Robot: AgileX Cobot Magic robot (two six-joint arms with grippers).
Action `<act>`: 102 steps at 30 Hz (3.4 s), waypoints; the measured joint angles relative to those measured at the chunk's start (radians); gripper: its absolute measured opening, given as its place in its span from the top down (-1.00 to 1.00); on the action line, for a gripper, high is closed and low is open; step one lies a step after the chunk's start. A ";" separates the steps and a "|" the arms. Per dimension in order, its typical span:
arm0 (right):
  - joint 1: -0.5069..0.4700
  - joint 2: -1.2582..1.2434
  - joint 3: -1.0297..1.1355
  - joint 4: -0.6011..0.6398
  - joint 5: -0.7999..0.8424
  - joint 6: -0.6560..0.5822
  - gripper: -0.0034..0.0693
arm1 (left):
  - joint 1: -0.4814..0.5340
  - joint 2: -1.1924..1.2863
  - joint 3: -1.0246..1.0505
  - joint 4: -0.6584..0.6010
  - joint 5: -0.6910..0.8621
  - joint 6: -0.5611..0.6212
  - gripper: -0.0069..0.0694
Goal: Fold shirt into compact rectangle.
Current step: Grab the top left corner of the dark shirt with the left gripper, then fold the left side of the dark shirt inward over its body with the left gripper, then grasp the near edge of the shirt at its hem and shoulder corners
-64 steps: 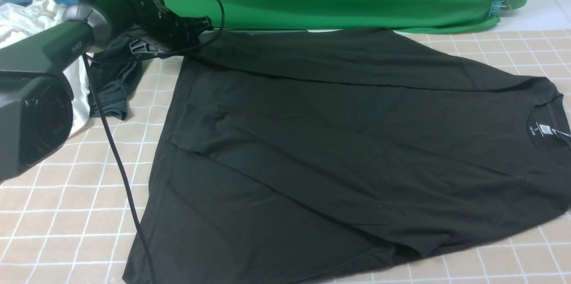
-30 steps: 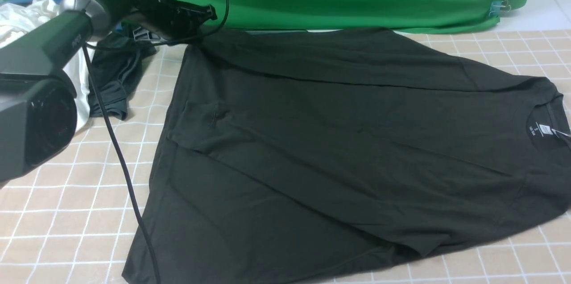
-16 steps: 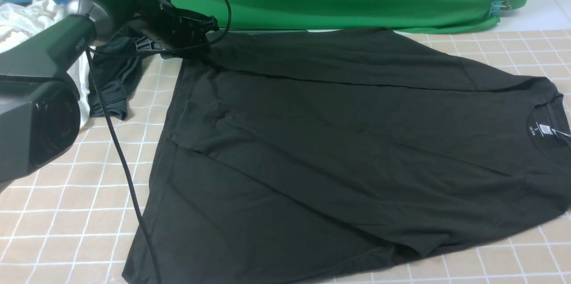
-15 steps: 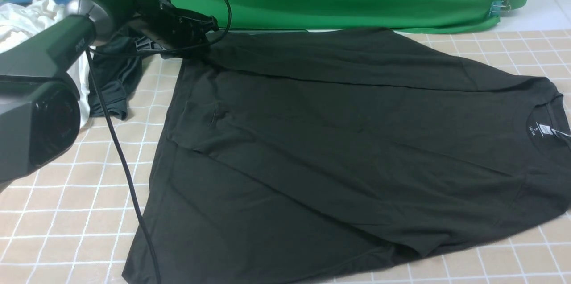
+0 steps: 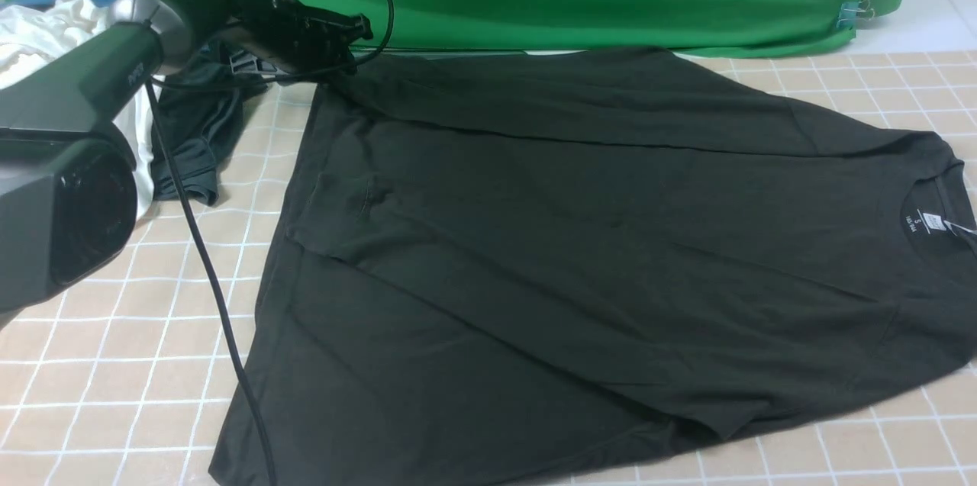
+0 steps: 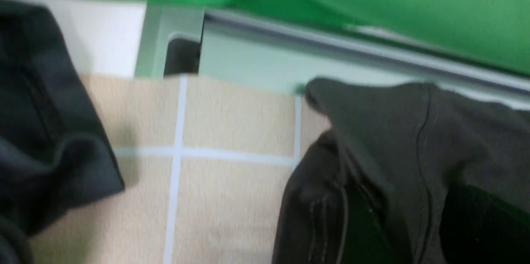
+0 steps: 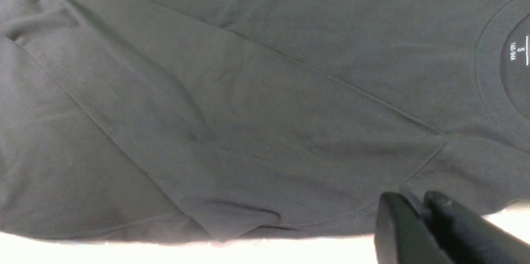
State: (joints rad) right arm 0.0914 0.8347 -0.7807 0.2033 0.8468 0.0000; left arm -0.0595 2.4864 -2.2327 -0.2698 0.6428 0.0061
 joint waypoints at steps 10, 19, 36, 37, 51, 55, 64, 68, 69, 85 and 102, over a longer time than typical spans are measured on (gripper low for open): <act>0.000 0.000 0.000 0.000 0.000 0.000 0.66 | 0.000 0.001 -0.001 0.003 -0.004 0.002 0.33; 0.000 0.000 0.000 0.000 0.000 0.000 0.66 | 0.000 0.035 -0.001 -0.007 0.010 -0.006 0.74; 0.000 0.000 0.000 0.000 0.014 0.000 0.66 | 0.000 -0.173 -0.140 0.022 0.456 -0.202 0.76; 0.000 0.000 0.000 0.000 0.018 0.000 0.66 | 0.000 -0.185 -0.141 0.029 0.489 -0.213 0.76; 0.000 0.000 0.000 0.000 0.112 -0.109 0.82 | -0.031 -0.556 0.278 -0.003 0.568 -0.272 0.76; 0.000 0.000 0.000 0.000 0.113 -0.122 0.82 | -0.096 -0.642 0.539 0.106 0.568 -0.294 0.76; 0.000 0.000 0.000 0.000 0.115 -0.123 0.82 | -0.121 -0.692 0.766 0.270 0.512 -0.370 0.76; 0.000 0.000 0.000 0.000 0.115 -0.123 0.82 | -0.121 -0.692 0.837 0.262 0.466 -0.370 0.76; 0.000 0.000 0.000 0.000 0.115 -0.123 0.82 | -0.121 -0.692 0.858 0.261 0.446 -0.370 0.76; 0.000 0.029 0.000 0.000 0.177 -0.147 0.82 | -0.121 -0.702 0.862 0.276 0.483 -0.360 -0.19; 0.000 0.227 0.000 0.000 0.219 -0.177 0.82 | -0.121 -0.818 1.378 0.137 0.370 -0.400 -0.69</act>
State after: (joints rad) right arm 0.0914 1.0614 -0.7807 0.2033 1.0658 -0.1766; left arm -0.1800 1.6686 -0.8550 -0.1328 1.0129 -0.3939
